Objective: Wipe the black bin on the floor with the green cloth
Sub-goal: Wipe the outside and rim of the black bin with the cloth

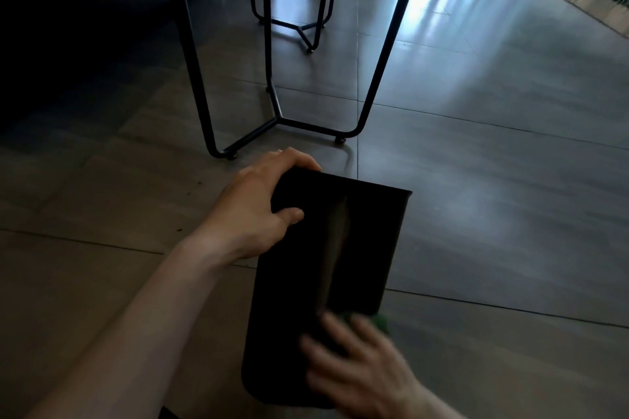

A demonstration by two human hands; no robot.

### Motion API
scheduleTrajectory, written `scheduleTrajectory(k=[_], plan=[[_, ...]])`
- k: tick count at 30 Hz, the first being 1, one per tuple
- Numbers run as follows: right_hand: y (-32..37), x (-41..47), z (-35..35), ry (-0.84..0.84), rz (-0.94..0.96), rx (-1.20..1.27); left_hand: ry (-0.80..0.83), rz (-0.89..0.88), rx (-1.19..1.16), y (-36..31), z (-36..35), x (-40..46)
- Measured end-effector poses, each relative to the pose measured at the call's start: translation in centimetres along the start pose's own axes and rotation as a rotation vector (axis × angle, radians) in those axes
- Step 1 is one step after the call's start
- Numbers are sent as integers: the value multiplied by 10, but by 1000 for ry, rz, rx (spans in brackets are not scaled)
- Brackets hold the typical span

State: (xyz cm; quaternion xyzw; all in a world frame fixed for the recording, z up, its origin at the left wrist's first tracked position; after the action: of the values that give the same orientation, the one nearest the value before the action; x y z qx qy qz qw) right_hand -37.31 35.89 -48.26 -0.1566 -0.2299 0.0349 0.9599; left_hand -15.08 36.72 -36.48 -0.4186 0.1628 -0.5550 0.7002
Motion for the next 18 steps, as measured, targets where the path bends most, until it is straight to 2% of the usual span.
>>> scheduleTrajectory(k=[3, 6, 8, 10, 13, 15, 16, 18], plan=[[-66, 49, 20, -228, -418, 89, 6, -24, 12, -2, -1, 2], [-109, 81, 29, -283, -620, 62, 9, -40, 7, -4, 0, 2], [-99, 74, 23, -275, -588, 16, 5, -37, 10, -3, 0, 3], [-61, 47, 9, -228, -444, 14, -9, -10, 19, 0, 2, 3], [5, -7, -14, -12, -102, -21, -15, 34, 25, 4, 4, 1], [20, -23, -18, 136, 65, -65, -9, 33, 20, 2, 4, -2], [14, -21, -15, 110, 64, -64, -7, 27, 17, 1, 4, -3], [-16, 6, -2, -64, -103, -7, -8, 21, 16, 1, 4, -2]])
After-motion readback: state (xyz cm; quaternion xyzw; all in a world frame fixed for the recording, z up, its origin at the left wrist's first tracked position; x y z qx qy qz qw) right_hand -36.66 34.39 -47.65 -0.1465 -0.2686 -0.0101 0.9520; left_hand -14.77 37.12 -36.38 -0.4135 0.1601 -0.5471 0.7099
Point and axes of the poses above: each hand's wrist, its own x-axis towards the middle knuckle, its own z-axis out of the back of the hand, y = z × x, the point moved 4 cm from there along x, towards the middle knuckle, and after that the axes turned 7 degrees about -z, right-handed, at the moved point
